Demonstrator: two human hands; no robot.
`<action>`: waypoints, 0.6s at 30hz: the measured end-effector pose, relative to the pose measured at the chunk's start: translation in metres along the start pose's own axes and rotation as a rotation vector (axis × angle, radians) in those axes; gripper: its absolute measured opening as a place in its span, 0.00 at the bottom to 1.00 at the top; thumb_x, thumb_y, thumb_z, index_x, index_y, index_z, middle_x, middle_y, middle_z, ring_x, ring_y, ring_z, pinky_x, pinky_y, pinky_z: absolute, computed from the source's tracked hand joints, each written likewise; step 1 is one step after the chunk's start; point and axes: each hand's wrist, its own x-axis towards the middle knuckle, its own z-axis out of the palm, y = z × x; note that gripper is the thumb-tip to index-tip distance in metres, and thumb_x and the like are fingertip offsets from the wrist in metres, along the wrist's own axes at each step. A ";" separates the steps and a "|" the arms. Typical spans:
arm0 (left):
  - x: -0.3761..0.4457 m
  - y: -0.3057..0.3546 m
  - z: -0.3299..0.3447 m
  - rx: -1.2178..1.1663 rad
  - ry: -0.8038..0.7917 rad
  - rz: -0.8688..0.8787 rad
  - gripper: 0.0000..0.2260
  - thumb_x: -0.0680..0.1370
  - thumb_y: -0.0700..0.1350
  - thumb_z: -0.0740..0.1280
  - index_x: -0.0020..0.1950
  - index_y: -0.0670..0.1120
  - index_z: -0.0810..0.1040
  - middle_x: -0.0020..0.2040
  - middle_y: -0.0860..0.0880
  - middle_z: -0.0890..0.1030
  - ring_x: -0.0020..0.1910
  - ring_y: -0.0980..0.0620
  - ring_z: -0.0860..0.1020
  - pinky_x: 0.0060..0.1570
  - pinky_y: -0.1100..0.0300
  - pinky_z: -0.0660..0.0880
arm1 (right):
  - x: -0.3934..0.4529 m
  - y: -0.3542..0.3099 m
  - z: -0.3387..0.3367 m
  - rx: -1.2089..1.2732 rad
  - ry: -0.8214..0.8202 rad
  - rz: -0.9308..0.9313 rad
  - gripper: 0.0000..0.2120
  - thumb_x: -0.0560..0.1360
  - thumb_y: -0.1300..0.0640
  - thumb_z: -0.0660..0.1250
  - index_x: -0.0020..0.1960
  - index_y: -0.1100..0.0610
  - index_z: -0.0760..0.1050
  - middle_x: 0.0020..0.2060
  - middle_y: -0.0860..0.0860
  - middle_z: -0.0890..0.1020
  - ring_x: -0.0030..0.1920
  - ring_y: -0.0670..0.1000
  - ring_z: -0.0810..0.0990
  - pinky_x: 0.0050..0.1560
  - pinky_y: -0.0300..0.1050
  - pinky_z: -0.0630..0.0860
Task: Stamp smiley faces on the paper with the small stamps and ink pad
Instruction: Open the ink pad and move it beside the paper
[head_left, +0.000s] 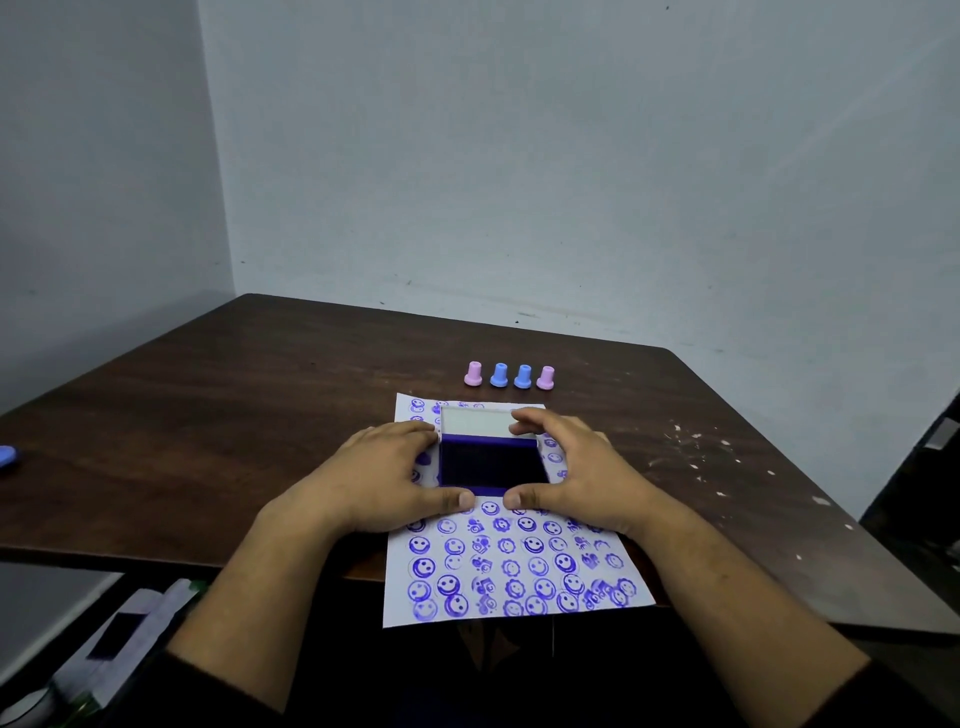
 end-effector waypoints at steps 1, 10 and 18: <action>0.000 0.000 0.000 0.001 -0.003 -0.003 0.52 0.62 0.82 0.58 0.78 0.51 0.65 0.76 0.54 0.69 0.72 0.54 0.67 0.71 0.54 0.62 | 0.000 0.000 -0.001 0.005 0.005 -0.009 0.52 0.58 0.24 0.76 0.78 0.36 0.64 0.64 0.28 0.75 0.73 0.44 0.68 0.78 0.58 0.63; -0.002 0.002 -0.001 0.009 0.013 -0.021 0.49 0.61 0.82 0.59 0.73 0.52 0.70 0.72 0.54 0.73 0.69 0.54 0.70 0.68 0.55 0.63 | 0.000 0.006 -0.006 0.032 0.016 -0.001 0.48 0.62 0.31 0.79 0.77 0.34 0.64 0.66 0.31 0.79 0.74 0.43 0.69 0.78 0.59 0.63; -0.005 0.003 -0.002 0.009 -0.006 -0.035 0.49 0.64 0.81 0.59 0.76 0.51 0.68 0.74 0.56 0.71 0.72 0.56 0.67 0.73 0.52 0.58 | -0.004 0.023 -0.022 -0.012 -0.021 0.050 0.47 0.68 0.41 0.83 0.80 0.35 0.60 0.69 0.31 0.77 0.75 0.44 0.72 0.79 0.60 0.62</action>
